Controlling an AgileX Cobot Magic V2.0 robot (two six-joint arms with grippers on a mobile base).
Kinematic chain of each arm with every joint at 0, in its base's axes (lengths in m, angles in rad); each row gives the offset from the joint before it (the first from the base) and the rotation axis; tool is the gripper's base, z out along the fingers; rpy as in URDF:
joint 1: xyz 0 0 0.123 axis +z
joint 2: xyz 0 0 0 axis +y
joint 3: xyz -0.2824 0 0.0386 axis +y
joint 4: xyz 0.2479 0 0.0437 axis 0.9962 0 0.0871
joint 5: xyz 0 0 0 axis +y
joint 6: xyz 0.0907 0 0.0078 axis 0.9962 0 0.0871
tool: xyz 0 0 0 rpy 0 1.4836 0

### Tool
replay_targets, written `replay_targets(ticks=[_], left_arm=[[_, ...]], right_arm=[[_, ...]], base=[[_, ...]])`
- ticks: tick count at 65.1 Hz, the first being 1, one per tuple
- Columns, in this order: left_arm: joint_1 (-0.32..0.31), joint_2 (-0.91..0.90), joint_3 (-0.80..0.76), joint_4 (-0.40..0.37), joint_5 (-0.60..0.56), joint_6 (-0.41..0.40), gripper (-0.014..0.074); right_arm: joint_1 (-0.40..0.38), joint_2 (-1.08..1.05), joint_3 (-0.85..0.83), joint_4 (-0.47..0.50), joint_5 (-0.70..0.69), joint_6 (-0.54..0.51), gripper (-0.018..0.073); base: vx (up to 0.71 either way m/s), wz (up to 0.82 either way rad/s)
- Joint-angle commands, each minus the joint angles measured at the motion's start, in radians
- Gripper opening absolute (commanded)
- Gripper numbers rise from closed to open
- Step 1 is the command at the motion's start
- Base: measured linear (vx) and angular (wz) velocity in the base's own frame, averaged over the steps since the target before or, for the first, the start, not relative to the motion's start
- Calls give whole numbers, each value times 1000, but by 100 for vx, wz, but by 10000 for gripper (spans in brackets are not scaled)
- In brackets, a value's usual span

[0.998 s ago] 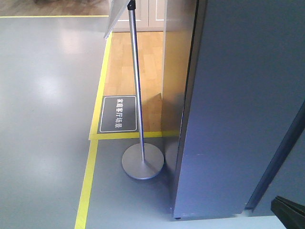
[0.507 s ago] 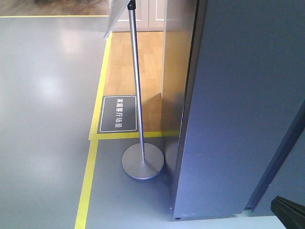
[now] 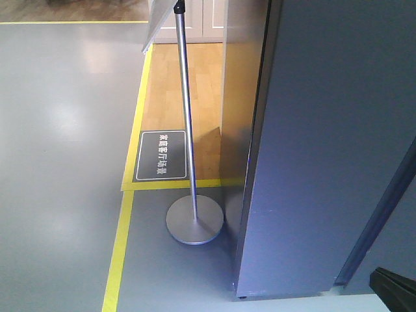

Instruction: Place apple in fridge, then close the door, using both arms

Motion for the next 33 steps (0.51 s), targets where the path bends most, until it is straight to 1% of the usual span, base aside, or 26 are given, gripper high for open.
replay_targets(ticks=[1,5,13,33], left_arm=[[4,-17,29,-3,-69,-11,-8],[4,-17,29,-8,-69,-13,-8],[4,-17,29,-59,-67,-12,-8],[4,-16,28,-55,-67,-11,-8]], right_arm=[[-2,9,-26,40,-37,0,-3],[-2,9,-26,40,-37,0,-3],[-2,9,-26,40,-37,5,-3],[-2,9,-26,40,-37,5,-3]], base=[[0,0],[0,0],[0,0],[0,0]])
